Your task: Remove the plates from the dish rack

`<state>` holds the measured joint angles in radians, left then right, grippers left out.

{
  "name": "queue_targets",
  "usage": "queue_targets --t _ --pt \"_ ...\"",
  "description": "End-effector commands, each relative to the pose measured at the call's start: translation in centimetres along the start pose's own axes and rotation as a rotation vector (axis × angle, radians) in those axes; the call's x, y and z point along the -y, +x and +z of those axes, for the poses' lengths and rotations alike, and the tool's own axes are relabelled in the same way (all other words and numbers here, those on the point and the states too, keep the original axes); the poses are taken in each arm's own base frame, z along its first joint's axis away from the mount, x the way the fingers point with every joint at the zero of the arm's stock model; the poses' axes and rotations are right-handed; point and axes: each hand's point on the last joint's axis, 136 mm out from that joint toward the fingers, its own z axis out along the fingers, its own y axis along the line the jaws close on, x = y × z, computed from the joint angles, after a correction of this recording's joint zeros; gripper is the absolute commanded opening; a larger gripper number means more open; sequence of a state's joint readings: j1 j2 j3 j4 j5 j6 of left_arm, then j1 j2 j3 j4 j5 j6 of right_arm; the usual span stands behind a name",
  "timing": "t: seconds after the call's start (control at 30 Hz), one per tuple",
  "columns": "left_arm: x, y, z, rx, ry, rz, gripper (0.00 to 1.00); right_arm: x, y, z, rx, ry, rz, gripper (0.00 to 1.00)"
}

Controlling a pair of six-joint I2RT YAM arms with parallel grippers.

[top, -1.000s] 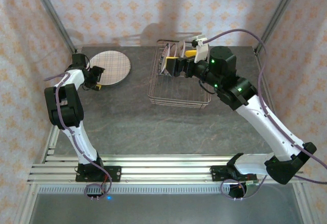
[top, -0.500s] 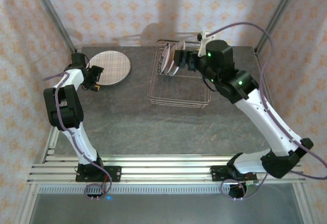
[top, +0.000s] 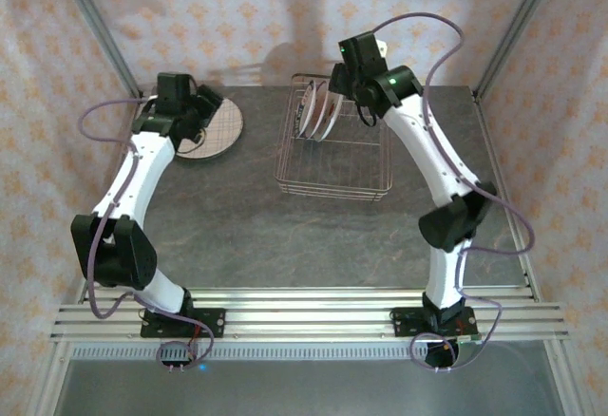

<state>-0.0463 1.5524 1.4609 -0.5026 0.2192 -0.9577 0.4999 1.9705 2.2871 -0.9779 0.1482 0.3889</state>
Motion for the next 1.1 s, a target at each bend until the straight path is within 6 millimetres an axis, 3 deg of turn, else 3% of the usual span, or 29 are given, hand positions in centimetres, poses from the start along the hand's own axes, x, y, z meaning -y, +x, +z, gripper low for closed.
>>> queue_targets --t 0.0,0.17,0.3,0.5,0.67,0.87,1.07 --pt "3.3 1.6 -2.7 0.037 0.081 0.144 0.83 0.4 0.3 1.2 -0.042 0.023 0.036 0.7" --pt "7.1 7.3 -6.1 -0.026 0.283 0.315 0.83 -0.6 0.7 5.0 -0.077 -0.01 0.019 0.62" --pt "7.7 10.9 -8.3 -0.077 0.361 0.396 0.82 -0.5 1.3 6.9 -0.102 -0.001 0.015 0.56" --pt "7.9 13.9 -11.2 -0.097 0.436 0.481 0.82 -0.7 2.6 9.4 -0.136 -0.001 0.003 0.5" --pt "8.2 14.7 -13.4 -0.062 0.495 0.547 0.82 -0.6 3.5 10.7 -0.156 0.013 0.009 0.46" --pt "8.0 13.4 -16.6 0.093 0.545 0.58 0.84 -0.6 4.2 11.8 -0.168 0.024 0.012 0.39" --pt "7.3 12.1 -18.0 0.188 0.539 0.568 0.87 -0.7 4.5 12.6 -0.172 0.021 0.008 0.35"
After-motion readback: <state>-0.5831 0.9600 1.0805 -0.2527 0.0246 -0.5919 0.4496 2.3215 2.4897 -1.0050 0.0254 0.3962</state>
